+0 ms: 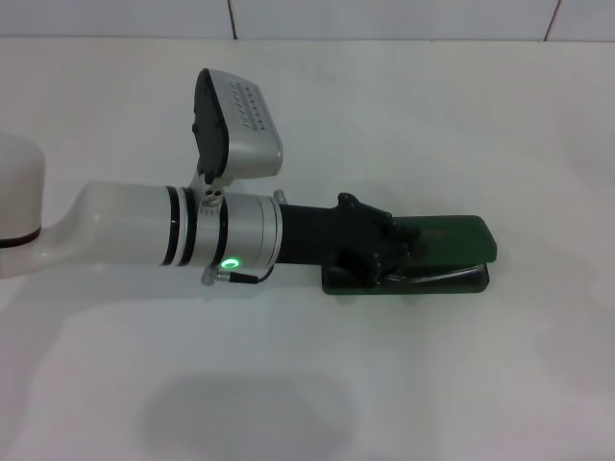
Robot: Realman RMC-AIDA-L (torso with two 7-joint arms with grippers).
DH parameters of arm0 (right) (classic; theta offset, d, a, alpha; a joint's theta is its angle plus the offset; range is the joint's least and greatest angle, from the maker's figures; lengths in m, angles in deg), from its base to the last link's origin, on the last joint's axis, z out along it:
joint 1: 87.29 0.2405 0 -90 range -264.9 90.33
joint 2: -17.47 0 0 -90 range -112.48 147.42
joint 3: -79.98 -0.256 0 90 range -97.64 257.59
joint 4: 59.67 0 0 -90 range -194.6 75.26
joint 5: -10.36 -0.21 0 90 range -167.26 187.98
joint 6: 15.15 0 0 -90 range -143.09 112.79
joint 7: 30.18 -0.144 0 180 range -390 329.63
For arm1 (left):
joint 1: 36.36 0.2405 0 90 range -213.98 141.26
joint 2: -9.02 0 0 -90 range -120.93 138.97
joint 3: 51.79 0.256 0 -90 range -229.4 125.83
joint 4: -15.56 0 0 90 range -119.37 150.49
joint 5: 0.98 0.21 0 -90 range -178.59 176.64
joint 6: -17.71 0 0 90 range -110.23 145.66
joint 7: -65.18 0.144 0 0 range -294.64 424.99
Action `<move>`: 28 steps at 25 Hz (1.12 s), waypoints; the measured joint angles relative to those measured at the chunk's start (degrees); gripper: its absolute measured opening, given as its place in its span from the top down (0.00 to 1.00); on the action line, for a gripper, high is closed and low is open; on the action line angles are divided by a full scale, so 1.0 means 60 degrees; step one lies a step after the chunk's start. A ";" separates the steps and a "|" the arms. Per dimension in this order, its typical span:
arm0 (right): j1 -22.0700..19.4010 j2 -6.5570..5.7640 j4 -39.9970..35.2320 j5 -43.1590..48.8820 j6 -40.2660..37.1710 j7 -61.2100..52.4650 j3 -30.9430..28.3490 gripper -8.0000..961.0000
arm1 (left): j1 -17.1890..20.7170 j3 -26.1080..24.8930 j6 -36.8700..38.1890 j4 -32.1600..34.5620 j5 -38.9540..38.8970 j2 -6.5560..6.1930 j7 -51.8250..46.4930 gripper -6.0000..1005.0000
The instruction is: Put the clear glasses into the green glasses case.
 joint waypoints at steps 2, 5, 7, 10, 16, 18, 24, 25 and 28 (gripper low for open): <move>0.0006 0.0000 0.0000 0.0000 0.0000 -0.0001 0.0000 0.77 | 0.0028 0.0104 0.0000 0.0007 -0.0002 0.0000 0.0001 0.84; 0.0021 0.0006 0.0004 0.0000 -0.0001 -0.0001 0.0000 0.77 | 0.0071 0.0183 0.0004 0.0014 -0.0010 0.0000 0.0003 0.84; 0.0024 0.0008 0.0008 0.0000 0.0000 -0.0001 0.0000 0.77 | 0.0102 0.0263 0.0062 0.0029 -0.0015 0.0000 0.0005 0.84; 0.0027 0.0011 0.0012 0.0000 0.0010 -0.0001 -0.0001 0.77 | 0.0260 0.0326 0.0353 0.0247 -0.0020 -0.0008 0.0007 0.84; 0.0009 -0.0006 0.0014 0.0005 0.0031 -0.0001 0.0002 0.77 | 0.0911 0.0317 0.1268 0.1538 -0.0005 -0.0111 -0.0039 0.84; -0.0007 -0.0022 0.0014 0.0137 0.0000 0.0010 0.0038 0.77 | 0.0987 0.0241 0.1812 0.1791 0.0044 -0.0197 -0.0042 0.83; 0.0382 0.0065 -0.0057 0.0974 -0.0264 0.1200 0.1825 0.76 | 0.1104 -0.0394 0.4070 0.1827 0.0107 -0.0983 -0.0546 0.83; 0.0463 0.0088 -0.0043 0.0987 -0.0233 0.1328 0.2263 0.76 | 0.1194 -0.0742 0.4354 0.1764 0.0111 -0.1103 -0.0692 0.83; 0.0732 0.0187 0.0006 0.0987 -0.0101 0.1508 0.3291 0.75 | 0.1692 -0.1663 0.5092 0.1819 0.0121 -0.1430 -0.0598 0.83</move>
